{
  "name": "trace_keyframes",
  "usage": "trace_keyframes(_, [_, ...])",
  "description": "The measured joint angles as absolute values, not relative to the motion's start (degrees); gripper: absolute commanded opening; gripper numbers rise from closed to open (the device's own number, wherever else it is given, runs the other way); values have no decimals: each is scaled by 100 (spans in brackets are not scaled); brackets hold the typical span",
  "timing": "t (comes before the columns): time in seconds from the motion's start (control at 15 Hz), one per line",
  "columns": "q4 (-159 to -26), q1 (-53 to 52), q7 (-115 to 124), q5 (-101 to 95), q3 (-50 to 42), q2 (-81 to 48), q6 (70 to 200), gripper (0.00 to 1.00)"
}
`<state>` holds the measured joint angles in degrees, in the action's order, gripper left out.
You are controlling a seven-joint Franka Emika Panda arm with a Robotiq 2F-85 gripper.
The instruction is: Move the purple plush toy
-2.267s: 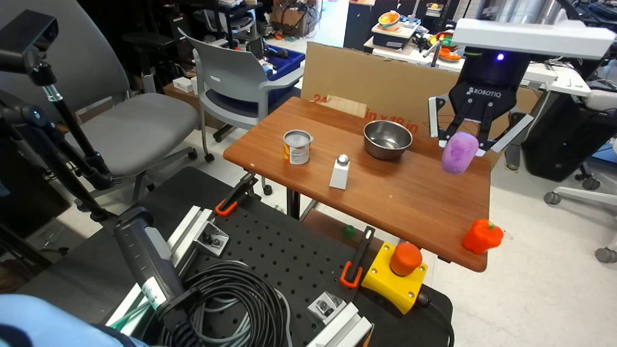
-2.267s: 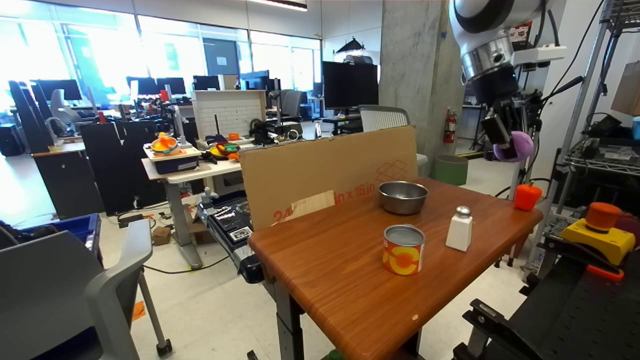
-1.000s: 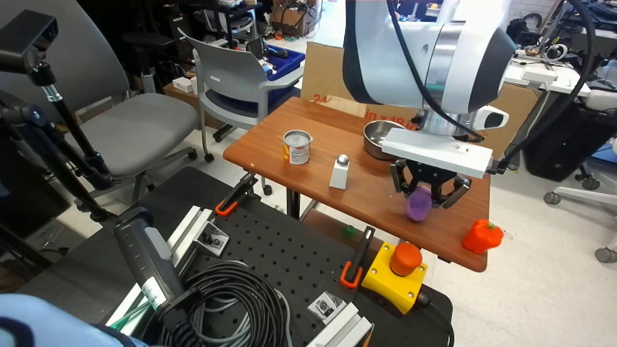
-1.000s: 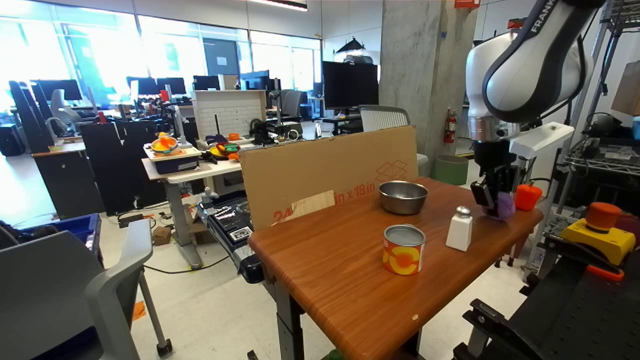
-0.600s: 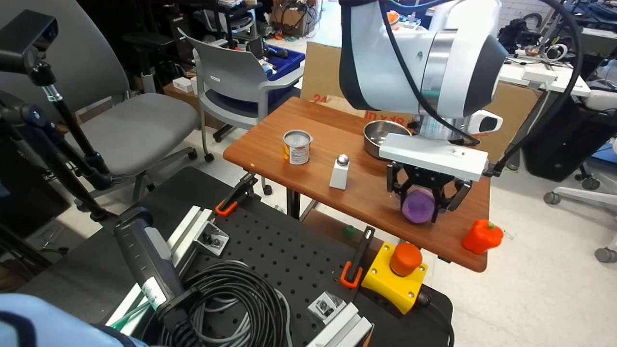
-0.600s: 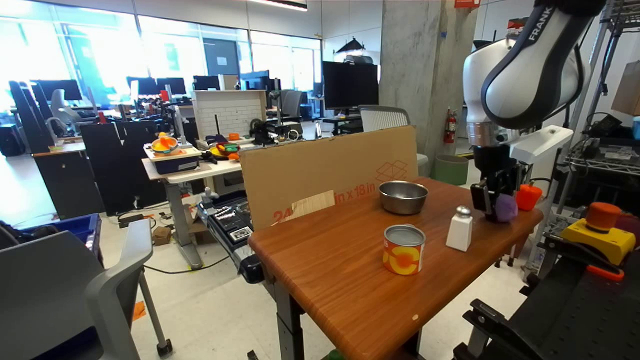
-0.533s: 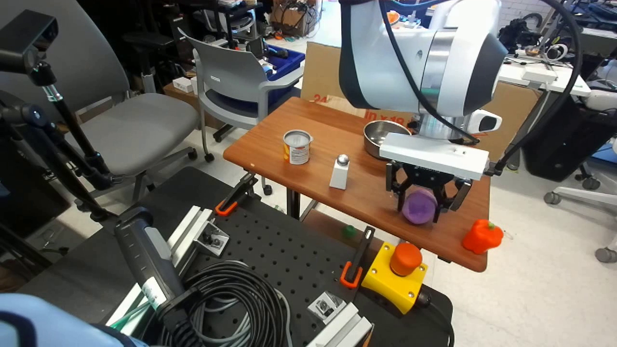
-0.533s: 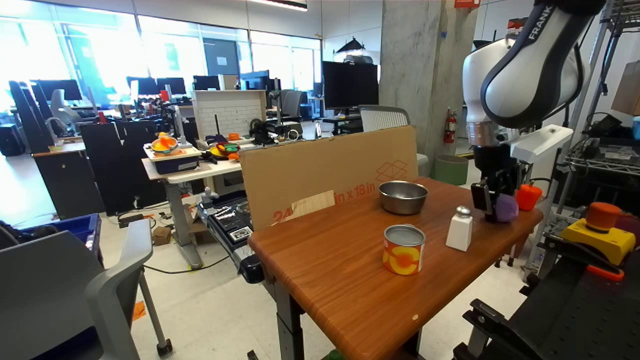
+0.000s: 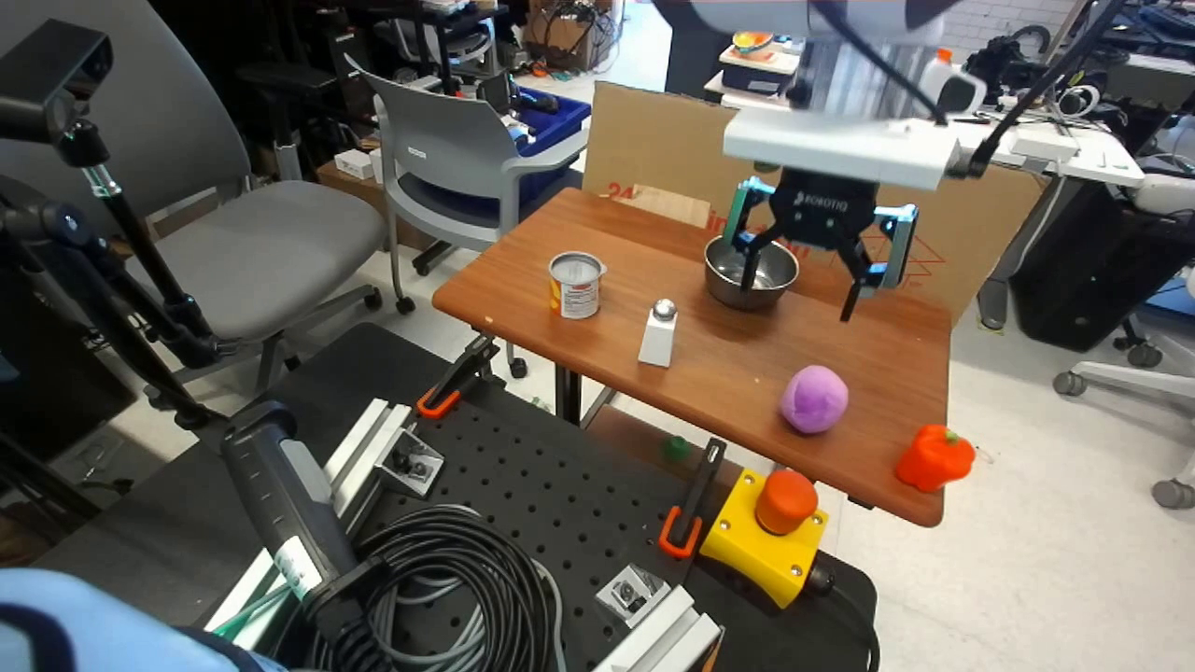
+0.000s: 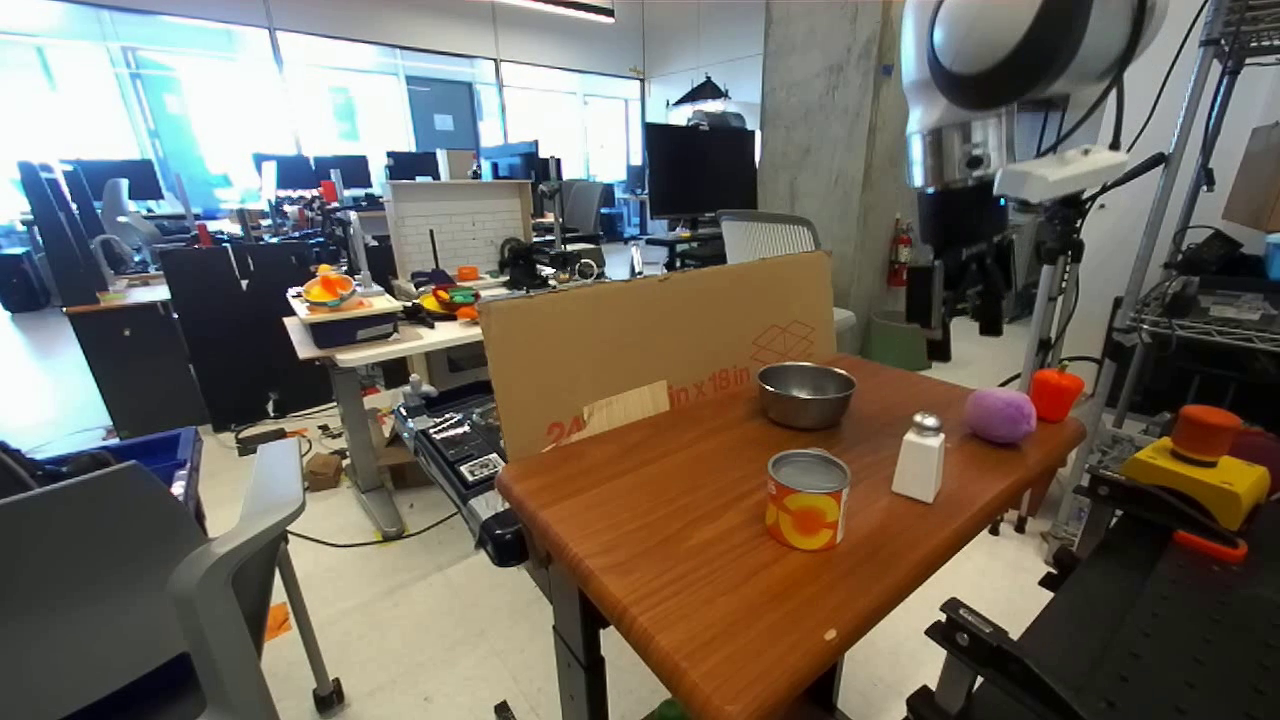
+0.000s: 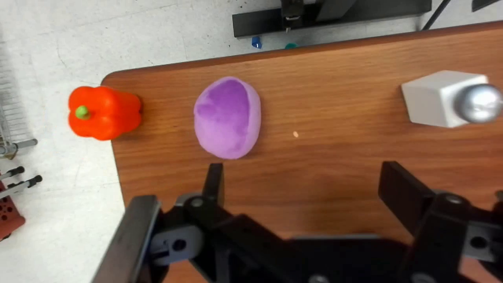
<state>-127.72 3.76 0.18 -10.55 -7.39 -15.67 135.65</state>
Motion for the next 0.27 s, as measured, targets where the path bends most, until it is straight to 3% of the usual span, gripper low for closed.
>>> trace_keyframes(0.27, [-12623,278,526,-1722,-829,-745,12474,100])
